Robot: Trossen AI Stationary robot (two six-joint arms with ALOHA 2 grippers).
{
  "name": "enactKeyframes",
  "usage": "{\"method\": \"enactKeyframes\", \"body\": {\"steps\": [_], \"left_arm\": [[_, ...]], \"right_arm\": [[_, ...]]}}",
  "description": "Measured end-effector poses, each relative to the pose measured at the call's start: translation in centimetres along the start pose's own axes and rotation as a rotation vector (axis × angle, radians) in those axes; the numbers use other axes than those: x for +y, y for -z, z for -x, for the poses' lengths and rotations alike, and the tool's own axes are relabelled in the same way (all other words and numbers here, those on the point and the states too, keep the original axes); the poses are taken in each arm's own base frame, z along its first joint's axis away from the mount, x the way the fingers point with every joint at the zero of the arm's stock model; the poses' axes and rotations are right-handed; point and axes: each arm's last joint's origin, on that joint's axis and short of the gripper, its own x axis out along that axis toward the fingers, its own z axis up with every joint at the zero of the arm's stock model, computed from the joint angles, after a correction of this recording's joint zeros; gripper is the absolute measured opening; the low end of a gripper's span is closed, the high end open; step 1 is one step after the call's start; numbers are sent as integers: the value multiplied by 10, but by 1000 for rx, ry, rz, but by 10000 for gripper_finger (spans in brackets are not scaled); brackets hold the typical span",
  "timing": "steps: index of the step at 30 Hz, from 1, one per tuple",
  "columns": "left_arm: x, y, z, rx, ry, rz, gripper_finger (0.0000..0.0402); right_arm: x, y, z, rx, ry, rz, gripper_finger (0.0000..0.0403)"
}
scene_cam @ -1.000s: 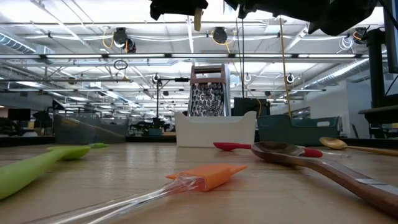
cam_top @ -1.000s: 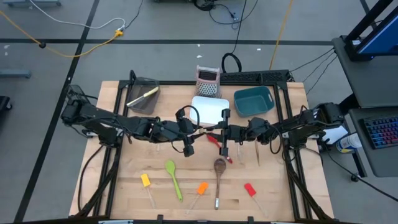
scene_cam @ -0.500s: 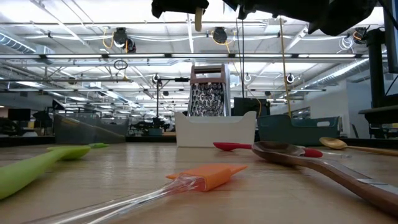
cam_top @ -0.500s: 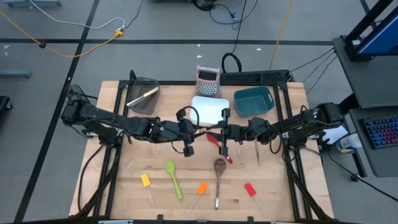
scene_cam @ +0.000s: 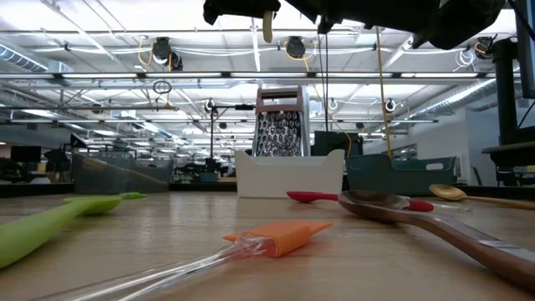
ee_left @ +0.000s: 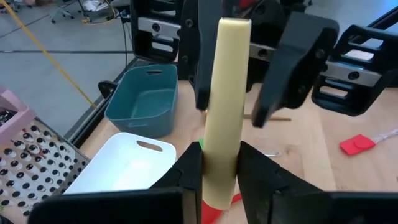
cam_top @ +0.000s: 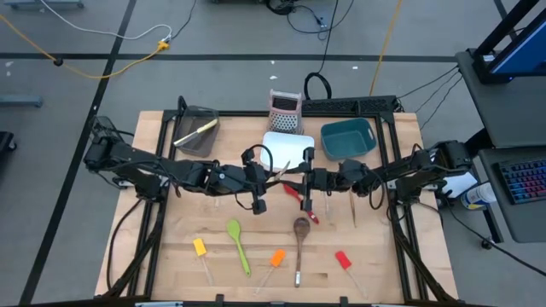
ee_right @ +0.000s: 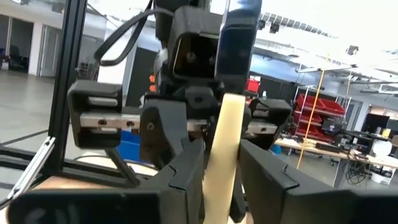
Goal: Pick & Place Kitchen Items
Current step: Put the yellow knife into the black bin
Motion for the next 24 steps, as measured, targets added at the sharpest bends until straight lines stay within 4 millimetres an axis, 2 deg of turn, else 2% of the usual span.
{"method": "enactKeyframes", "body": {"steps": [15,24], "left_arm": [[2,9,0,84,-64,47,65],[3,14,1,127,-73,71,66]], "right_arm": [[3,13,1,139,-23,-76,185],[5,22,3,235,-37,-100,208]]}}
